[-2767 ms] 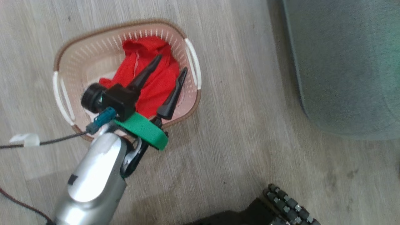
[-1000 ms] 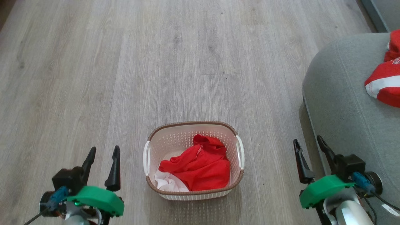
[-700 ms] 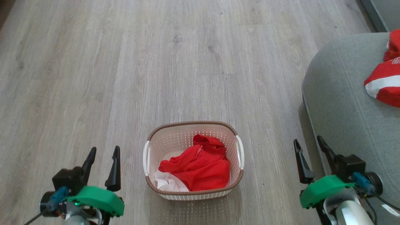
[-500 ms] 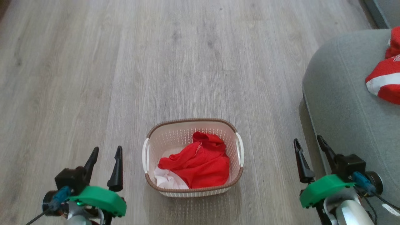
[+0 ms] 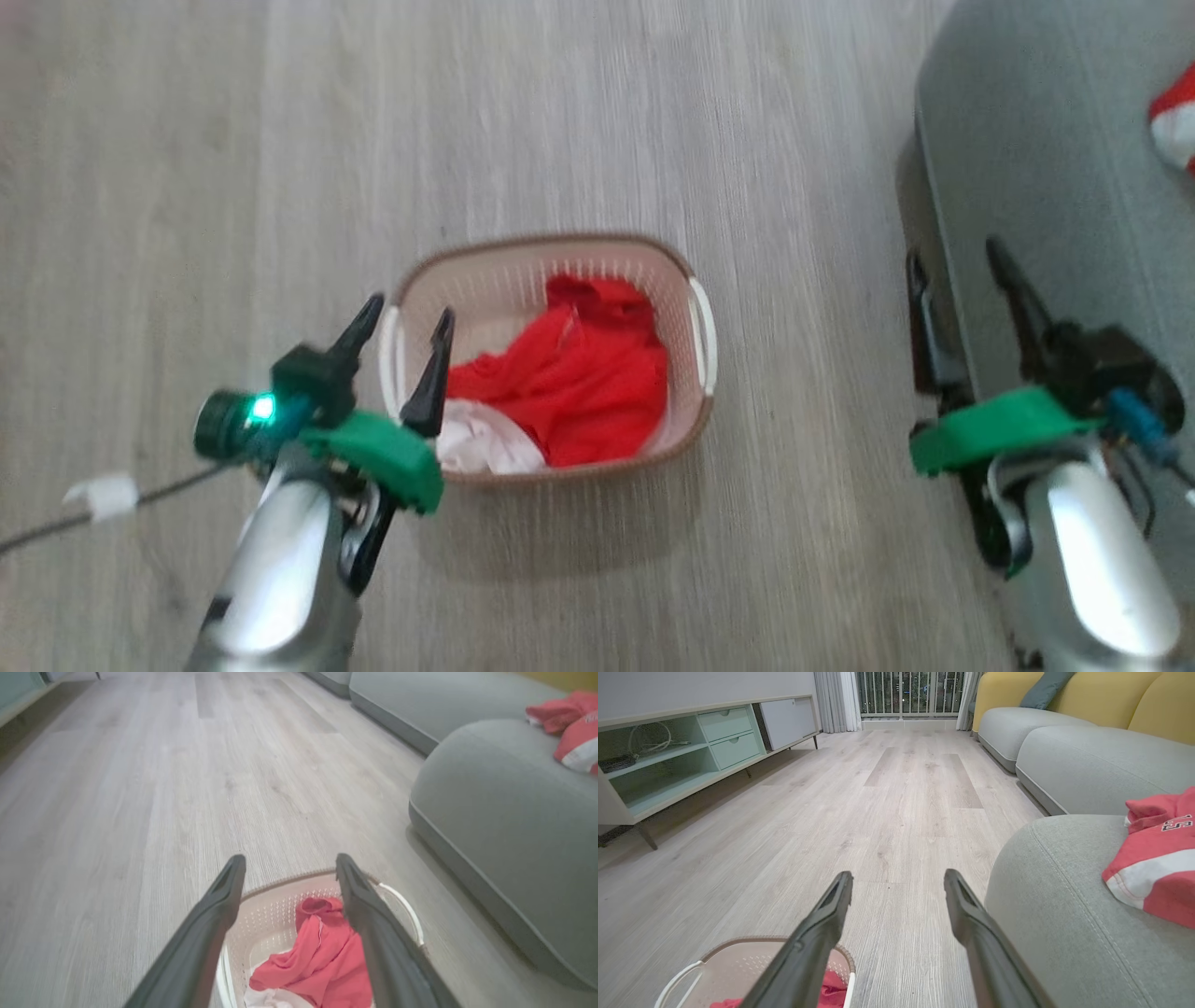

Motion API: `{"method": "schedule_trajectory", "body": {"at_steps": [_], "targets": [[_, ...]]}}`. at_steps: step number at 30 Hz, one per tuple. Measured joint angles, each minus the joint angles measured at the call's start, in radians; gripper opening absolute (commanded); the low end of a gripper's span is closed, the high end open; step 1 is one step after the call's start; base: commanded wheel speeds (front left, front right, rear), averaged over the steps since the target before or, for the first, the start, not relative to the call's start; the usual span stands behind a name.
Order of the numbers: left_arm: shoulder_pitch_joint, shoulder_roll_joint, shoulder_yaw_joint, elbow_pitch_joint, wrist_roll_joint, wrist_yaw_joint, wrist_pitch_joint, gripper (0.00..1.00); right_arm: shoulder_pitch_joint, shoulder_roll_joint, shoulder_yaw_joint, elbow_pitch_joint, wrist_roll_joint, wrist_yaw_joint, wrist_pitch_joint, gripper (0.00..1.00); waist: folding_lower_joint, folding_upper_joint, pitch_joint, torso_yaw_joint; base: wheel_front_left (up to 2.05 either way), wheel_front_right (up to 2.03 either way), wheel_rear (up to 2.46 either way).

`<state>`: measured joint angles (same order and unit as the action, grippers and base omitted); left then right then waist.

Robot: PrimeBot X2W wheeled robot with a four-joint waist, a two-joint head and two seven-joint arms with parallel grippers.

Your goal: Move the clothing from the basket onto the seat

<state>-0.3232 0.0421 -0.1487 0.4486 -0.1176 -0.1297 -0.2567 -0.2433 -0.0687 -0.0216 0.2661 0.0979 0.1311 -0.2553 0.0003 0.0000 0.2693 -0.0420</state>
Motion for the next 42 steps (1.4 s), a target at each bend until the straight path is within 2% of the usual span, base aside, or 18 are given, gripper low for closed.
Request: {"method": "schedule_trajectory", "body": {"at_steps": [9, 18, 21, 24, 30, 36, 42], "targets": [[-0.332, -0.001, -0.084, 0.305, 0.114, 0.024, 0.021, 1.0, -0.186, 0.0, 0.01, -0.103, 0.019, 0.0, 0.0, 1.0, 0.0001, 0.0, 0.232, -0.066, 0.0, 0.0, 0.0], [-0.639, -0.001, -0.141, 0.591, 0.19, 0.073, 0.203, 1.0, -0.302, 0.002, 0.029, -0.159, 0.056, 0.0, 0.0, 1.0, 0.0, -0.0001, 0.492, -0.143, 0.0, 0.0, 0.0], [-0.699, -0.001, -0.142, 0.649, 0.191, 0.088, 0.222, 1.0, -0.303, 0.005, 0.043, -0.159, 0.064, 0.0, 0.0, 1.0, 0.0, -0.0001, 0.549, -0.163, 0.0, 0.0, 0.0], [-0.745, 0.001, -0.142, 0.702, 0.191, 0.115, 0.242, 1.0, -0.305, 0.007, 0.054, -0.165, 0.097, 0.0, 0.0, 1.0, -0.0001, -0.0001, 0.588, -0.186, 0.0, 0.0, 0.0], [-0.792, 0.028, -0.14, 0.773, 0.19, 0.133, 0.279, 1.0, -0.313, 0.008, 0.057, -0.184, 0.131, 0.0, 0.0, 1.0, -0.0002, -0.0001, 0.631, -0.225, 0.0, 0.0, 0.0], [-0.838, 0.075, -0.142, 0.804, 0.19, 0.145, 0.288, 1.0, -0.318, 0.008, 0.069, -0.194, 0.168, 0.0, 0.0, 1.0, -0.0003, -0.0001, 0.675, -0.26, 0.0, 0.0, 0.0], [-0.851, 0.083, -0.141, 0.828, 0.184, 0.142, 0.309, 1.0, -0.317, 0.009, 0.081, -0.194, 0.194, 0.0, 0.0, 1.0, -0.0003, -0.0001, 0.709, -0.285, 0.0, 0.0, 0.0]]}}
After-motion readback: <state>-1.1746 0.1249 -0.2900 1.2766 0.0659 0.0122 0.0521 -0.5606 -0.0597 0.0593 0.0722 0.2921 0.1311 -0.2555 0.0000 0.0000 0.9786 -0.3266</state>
